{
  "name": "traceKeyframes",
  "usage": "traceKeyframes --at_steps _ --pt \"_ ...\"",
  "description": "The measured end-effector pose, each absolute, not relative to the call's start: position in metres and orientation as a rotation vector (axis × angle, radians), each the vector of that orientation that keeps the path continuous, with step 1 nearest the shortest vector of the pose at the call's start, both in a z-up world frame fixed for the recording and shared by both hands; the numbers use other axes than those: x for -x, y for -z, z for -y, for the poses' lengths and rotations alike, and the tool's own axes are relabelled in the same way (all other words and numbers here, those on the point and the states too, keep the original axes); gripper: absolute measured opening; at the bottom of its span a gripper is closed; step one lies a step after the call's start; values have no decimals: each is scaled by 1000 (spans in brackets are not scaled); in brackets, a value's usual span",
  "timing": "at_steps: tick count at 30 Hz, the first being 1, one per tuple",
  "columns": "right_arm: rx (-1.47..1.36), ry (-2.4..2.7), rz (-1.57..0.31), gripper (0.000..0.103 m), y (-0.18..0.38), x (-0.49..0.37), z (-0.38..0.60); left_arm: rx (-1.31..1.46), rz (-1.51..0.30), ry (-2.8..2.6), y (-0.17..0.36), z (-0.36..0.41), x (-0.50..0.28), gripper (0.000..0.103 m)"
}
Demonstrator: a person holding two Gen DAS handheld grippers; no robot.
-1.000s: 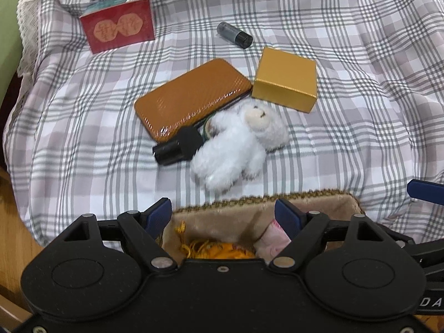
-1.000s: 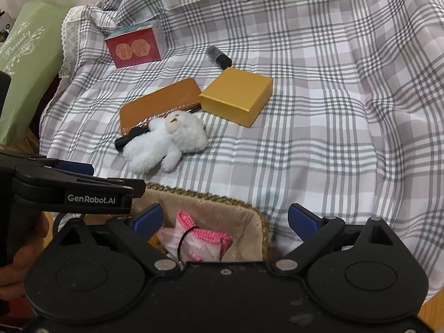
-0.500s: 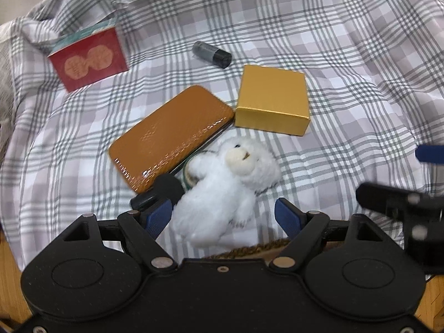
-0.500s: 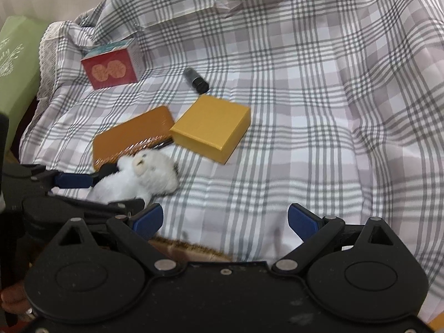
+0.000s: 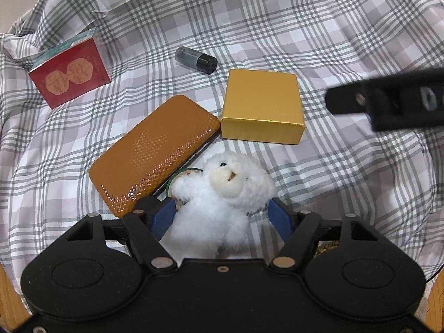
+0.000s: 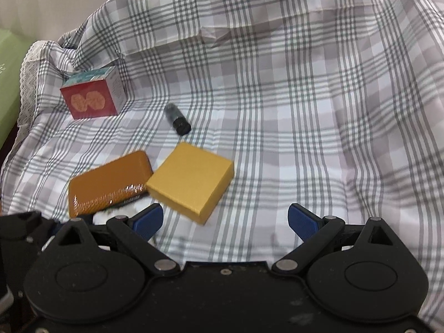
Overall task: Organize soft objects
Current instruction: 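Grasp the white teddy bear with the left gripper while the right gripper approaches the glass bottle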
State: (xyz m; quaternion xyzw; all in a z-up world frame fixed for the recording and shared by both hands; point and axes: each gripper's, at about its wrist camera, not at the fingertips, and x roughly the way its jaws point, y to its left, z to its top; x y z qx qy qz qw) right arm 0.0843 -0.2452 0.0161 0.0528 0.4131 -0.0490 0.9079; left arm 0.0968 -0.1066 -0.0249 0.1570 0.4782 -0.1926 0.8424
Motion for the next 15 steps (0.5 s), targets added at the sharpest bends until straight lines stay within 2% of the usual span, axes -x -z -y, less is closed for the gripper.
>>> traceKeyframes --at_steps 2,4,8,15 --pt "-98 100 -846 97 -16 -93 245 -318 -1012 409 26 107 -99 66" --pt "-86 97 -841 97 -16 -103 244 -314 -1008 412 26 107 -100 59" --pt "-66 89 -828 97 -15 -126 243 -289 -993 415 26 107 -103 54" --pt "-31 104 -841 96 -4 -185 240 -234 -992 415 27 106 -111 53"
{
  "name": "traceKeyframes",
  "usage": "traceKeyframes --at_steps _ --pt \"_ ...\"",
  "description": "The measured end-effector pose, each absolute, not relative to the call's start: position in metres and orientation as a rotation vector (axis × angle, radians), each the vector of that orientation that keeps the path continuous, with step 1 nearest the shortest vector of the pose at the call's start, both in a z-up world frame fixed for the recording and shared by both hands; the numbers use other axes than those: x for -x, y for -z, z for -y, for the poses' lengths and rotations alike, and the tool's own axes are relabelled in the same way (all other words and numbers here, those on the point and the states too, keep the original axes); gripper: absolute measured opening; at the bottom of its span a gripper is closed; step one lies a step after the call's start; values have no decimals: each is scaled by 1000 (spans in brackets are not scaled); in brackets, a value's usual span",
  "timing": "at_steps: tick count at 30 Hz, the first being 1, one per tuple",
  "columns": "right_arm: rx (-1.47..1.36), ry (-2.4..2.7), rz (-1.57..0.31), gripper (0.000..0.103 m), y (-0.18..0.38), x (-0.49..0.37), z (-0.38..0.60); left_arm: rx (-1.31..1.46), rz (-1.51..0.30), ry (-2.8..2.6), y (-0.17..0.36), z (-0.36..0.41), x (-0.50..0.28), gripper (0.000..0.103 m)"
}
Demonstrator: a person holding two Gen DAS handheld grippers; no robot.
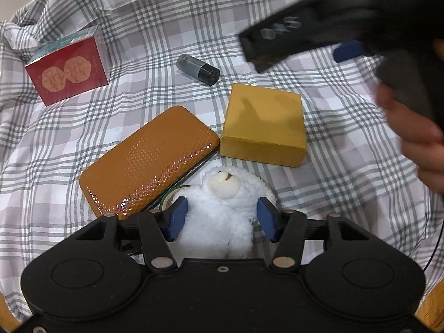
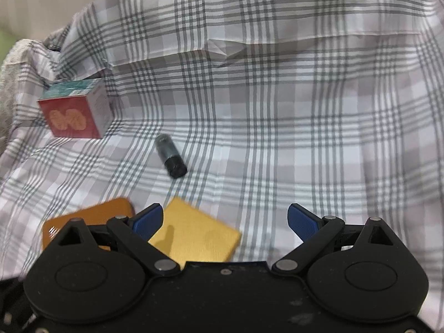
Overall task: Organize soft objects
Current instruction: 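Grasp the white teddy bear with the left gripper while the right gripper approaches the glass bottle, then close the right gripper on the black-capped glass bottle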
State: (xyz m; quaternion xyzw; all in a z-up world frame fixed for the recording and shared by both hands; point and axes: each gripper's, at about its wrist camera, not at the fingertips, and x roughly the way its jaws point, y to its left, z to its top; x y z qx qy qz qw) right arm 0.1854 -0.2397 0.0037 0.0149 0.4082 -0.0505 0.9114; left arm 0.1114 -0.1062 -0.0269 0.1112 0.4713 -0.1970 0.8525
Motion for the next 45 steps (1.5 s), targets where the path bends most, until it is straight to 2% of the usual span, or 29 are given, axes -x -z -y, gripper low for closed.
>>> traceKeyframes --at_steps 6,12,13,14,16,25,27,30,34,39,42,44,45 --pt "71 90 -883 96 19 -244 222 -199 -995 418 26 102 -113 53" --pt "138 68 -931 96 44 -287 205 -140 -996 441 20 95 -115 44" --pt "154 71 -936 96 48 -292 203 -132 -996 443 19 94 -116 40" --pt "170 79 -943 95 51 -296 203 -126 -996 444 18 93 -117 30" --pt "191 110 -951 93 54 -301 207 -111 -1000 448 15 91 -118 23" --pt "-25 223 -967 92 36 -297 250 -80 -1013 448 17 89 -123 25" --pt "-75 184 -963 97 30 -296 245 -85 -1009 445 18 90 -123 29" --pt "-142 123 -988 97 30 -303 234 -83 -1008 441 19 89 -123 32" --pt "-182 138 -1021 97 34 -322 215 -71 -1010 425 20 86 -123 45" --pt "-224 186 -1064 97 44 -348 207 -23 -1027 428 21 79 -127 47" --pt "-235 214 -1080 91 52 -356 205 -14 -1029 429 21 79 -127 48" --pt "-222 225 -1086 83 57 -364 197 -10 -1031 425 21 78 -127 51" --pt "-211 228 -1088 74 58 -363 195 -9 -1032 422 21 78 -127 52"
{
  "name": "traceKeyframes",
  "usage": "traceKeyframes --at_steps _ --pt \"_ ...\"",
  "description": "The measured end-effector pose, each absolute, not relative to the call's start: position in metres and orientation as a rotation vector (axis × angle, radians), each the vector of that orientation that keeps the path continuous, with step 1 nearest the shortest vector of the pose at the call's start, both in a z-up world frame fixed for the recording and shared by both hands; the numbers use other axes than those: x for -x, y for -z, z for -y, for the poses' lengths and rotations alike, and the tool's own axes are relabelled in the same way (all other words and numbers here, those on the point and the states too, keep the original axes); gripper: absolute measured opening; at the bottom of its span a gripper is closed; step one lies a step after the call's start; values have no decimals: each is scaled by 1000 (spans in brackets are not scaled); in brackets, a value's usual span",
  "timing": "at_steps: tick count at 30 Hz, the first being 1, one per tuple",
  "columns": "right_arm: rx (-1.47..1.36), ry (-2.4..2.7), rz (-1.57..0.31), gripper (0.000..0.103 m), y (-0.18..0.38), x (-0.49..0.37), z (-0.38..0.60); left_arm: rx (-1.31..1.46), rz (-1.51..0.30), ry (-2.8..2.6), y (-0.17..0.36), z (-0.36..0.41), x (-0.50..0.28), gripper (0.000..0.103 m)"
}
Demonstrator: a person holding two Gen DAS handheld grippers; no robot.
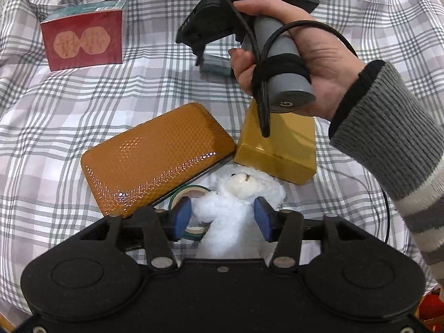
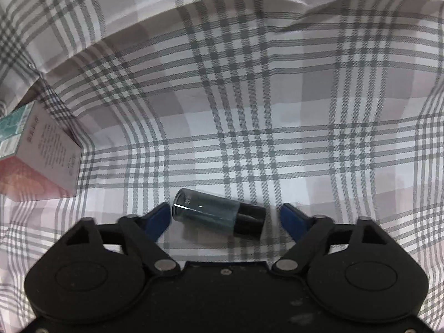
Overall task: Organize soft objects
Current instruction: 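Close the right gripper on the black-capped glass bottle, then carry the teddy bear and glass bottle over the basket with both grippers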
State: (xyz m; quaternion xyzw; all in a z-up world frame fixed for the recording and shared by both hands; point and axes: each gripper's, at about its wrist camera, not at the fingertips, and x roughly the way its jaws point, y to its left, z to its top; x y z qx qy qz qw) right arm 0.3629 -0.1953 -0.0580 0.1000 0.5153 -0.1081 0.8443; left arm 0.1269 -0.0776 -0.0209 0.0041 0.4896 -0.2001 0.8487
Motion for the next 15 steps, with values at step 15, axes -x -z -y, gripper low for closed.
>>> traceKeyframes --at_steps 15 --pt "-75 284 -928 72 22 -303 228 -44 -991 410 12 80 -121 65"
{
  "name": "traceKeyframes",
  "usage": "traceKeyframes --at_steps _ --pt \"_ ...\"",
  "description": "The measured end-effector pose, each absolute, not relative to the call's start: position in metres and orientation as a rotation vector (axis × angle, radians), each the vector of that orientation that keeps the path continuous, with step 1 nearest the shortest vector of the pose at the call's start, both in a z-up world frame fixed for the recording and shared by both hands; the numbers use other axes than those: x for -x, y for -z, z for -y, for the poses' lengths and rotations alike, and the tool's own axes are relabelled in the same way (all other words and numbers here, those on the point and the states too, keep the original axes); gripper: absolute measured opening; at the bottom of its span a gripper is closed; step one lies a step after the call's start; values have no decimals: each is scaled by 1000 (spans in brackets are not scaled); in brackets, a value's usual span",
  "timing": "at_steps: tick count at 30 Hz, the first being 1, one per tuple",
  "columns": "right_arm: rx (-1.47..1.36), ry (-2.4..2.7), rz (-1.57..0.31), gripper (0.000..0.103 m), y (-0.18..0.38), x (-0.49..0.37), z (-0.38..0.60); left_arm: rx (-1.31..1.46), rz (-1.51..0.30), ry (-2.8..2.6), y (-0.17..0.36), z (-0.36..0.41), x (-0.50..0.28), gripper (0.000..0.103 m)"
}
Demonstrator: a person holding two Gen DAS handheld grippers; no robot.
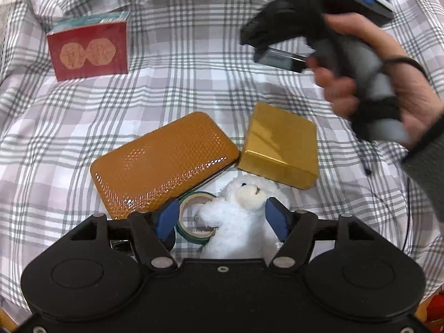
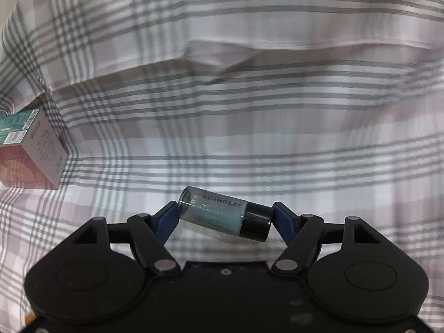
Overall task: Organize soft objects
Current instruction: 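Carry the teddy bear and glass bottle over the basket with both grippers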
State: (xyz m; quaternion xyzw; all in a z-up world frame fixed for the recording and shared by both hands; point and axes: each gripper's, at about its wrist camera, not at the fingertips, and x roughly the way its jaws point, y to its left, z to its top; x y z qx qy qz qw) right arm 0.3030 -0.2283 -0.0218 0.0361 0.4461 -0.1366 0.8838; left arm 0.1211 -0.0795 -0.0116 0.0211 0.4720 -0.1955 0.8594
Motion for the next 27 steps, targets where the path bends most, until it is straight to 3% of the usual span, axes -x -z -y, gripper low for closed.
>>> traceKeyframes --at_steps 8,16,18,20,27 --pt "-125 300 -907 72 14 -219 267 -170 -958 465 15 100 -109 81" --pt "-175 333 -925 72 29 -156 284 -276 -980 452 33 120 -111 81" --pt "-180 331 -928 72 32 -145 284 -292 -986 449 38 122 -114 79" --pt "-187 328 -932 72 32 -137 285 -305 -999 443 42 124 -117 62" --pt "-201 312 -934 72 34 -117 281 -218 -1000 446 29 111 -123 59"
